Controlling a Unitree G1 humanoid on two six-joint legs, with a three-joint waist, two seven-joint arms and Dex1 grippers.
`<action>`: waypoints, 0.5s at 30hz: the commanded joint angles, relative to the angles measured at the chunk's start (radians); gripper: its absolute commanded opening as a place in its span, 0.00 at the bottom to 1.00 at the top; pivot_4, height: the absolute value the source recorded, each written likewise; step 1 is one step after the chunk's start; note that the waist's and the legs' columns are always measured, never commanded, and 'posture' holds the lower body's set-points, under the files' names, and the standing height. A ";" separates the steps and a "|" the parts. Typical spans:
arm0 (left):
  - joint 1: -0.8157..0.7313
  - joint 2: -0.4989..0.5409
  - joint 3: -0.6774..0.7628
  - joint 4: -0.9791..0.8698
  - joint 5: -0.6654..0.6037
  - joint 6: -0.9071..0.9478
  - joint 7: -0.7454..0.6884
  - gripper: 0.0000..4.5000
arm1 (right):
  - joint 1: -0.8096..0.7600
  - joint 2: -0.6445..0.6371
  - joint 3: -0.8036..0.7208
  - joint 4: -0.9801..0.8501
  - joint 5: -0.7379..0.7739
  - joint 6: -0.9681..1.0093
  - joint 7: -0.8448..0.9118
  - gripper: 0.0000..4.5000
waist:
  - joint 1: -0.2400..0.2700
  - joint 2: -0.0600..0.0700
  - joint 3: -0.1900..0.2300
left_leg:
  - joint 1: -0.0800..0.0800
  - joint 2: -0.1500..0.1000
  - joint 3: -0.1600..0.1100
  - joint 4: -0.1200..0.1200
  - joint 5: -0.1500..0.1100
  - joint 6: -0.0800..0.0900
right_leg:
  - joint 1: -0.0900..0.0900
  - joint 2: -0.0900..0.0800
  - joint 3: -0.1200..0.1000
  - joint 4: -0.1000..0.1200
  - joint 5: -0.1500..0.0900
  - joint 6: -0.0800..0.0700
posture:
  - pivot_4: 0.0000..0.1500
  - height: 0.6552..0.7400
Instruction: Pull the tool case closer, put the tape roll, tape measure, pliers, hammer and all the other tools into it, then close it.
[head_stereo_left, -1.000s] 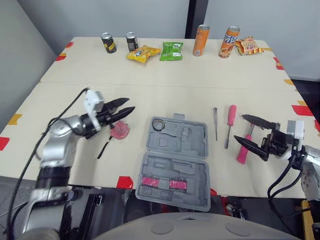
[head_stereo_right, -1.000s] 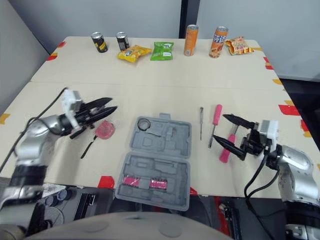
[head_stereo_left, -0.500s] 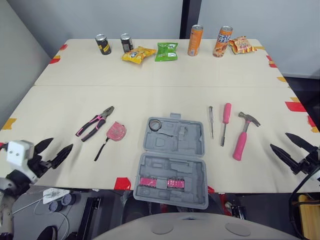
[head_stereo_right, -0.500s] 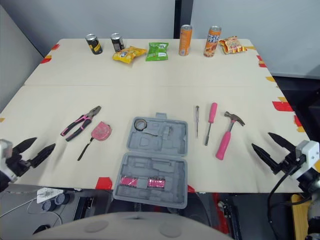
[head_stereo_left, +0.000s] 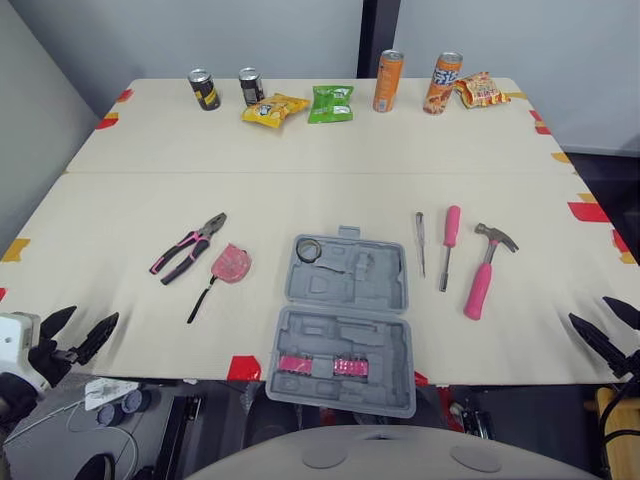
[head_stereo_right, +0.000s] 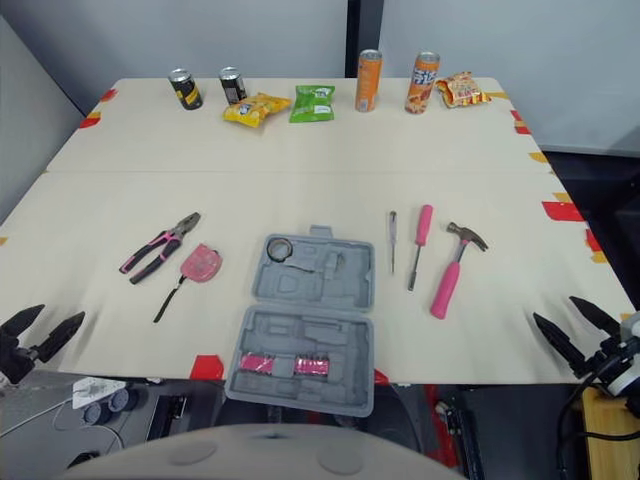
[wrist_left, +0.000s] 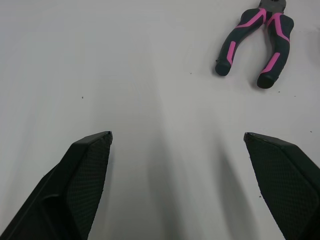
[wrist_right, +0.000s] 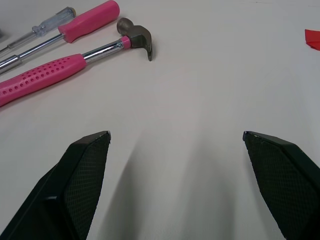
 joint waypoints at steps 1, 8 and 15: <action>0.000 0.026 0.009 -0.022 -0.006 -0.013 -0.005 0.99 | -0.007 -0.021 -0.024 0.002 0.007 -0.015 0.015 1.00 | 0.000 0.000 0.000 | 0.000 0.000 0.000 0.000 0.000 0.000 | 0.000 0.000 0.000 0.000 0.000 -0.001 | 1.00 1.00; 0.001 0.083 -0.017 -0.025 0.014 -0.015 -0.061 0.99 | -0.039 -0.021 -0.010 -0.023 0.011 -0.004 0.076 1.00 | 0.000 0.000 0.000 | 0.000 0.000 0.000 0.000 0.000 0.003 | 0.000 -0.001 -0.001 0.001 -0.002 -0.004 | 1.00 1.00; 0.015 0.106 -0.122 -0.199 0.004 0.074 -0.133 0.99 | -0.071 -0.010 0.031 -0.209 0.032 0.044 0.170 1.00 | -0.001 0.000 0.000 | 0.000 0.000 0.000 0.000 0.000 0.006 | -0.001 -0.002 -0.003 0.002 -0.002 -0.004 | 1.00 1.00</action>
